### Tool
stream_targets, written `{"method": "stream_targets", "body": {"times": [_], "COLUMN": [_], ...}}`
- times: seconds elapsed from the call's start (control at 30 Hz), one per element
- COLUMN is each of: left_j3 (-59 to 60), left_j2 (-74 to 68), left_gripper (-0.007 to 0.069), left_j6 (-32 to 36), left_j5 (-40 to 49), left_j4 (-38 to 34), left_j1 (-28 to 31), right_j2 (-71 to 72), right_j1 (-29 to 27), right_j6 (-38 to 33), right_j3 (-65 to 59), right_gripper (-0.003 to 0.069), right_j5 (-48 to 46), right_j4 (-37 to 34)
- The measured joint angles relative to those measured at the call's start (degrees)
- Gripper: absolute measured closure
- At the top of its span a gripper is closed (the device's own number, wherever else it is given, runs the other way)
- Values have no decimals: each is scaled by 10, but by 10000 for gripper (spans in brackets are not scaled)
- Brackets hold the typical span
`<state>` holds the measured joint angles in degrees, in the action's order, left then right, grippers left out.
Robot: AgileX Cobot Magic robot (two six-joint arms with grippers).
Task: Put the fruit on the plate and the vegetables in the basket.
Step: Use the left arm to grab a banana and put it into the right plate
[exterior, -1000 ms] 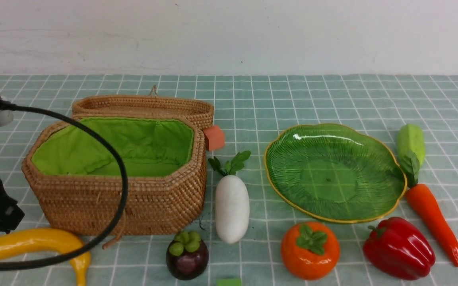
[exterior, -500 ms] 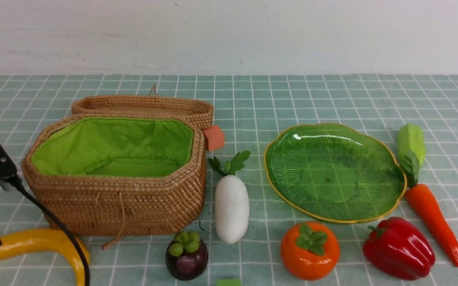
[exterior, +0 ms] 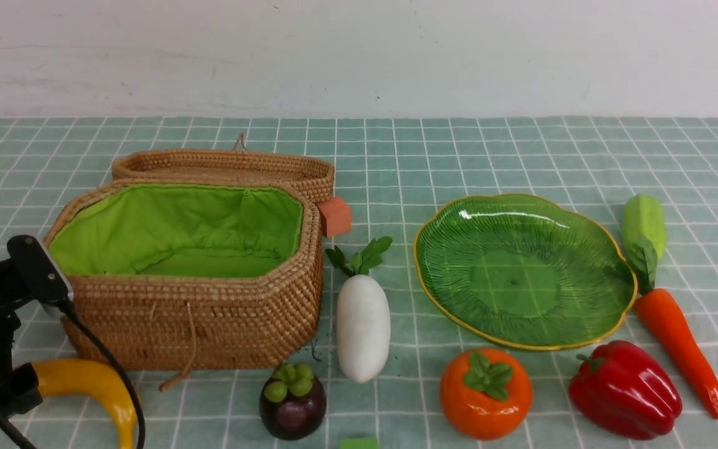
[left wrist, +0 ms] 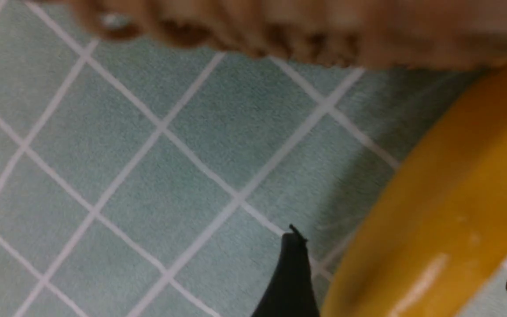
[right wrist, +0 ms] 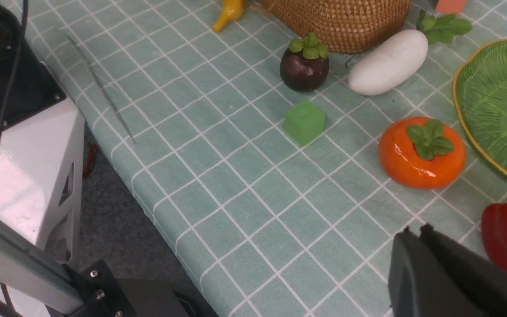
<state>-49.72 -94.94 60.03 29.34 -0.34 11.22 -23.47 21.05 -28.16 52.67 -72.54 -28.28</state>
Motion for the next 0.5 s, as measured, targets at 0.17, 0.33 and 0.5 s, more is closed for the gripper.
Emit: {"method": "stream_targets", "body": {"times": [0.17, 0.33, 0.5], "left_j3": [-5, -11, -14], "left_j2": [-24, -26, -26], "left_gripper": [137, 248, 270], "left_j6": [1, 2, 0], "left_j5": [-35, -20, -2], "left_j4": [16, 22, 48], "left_j1": [1, 1, 1], "right_j2": [0, 0, 0], "right_j1": [0, 0, 0], "right_j6": [0, 0, 0], "right_j3": [0, 0, 0], "right_gripper": [645, 643, 638], "right_j5": [0, 0, 0], "right_j4": [-13, -16, -22]}}
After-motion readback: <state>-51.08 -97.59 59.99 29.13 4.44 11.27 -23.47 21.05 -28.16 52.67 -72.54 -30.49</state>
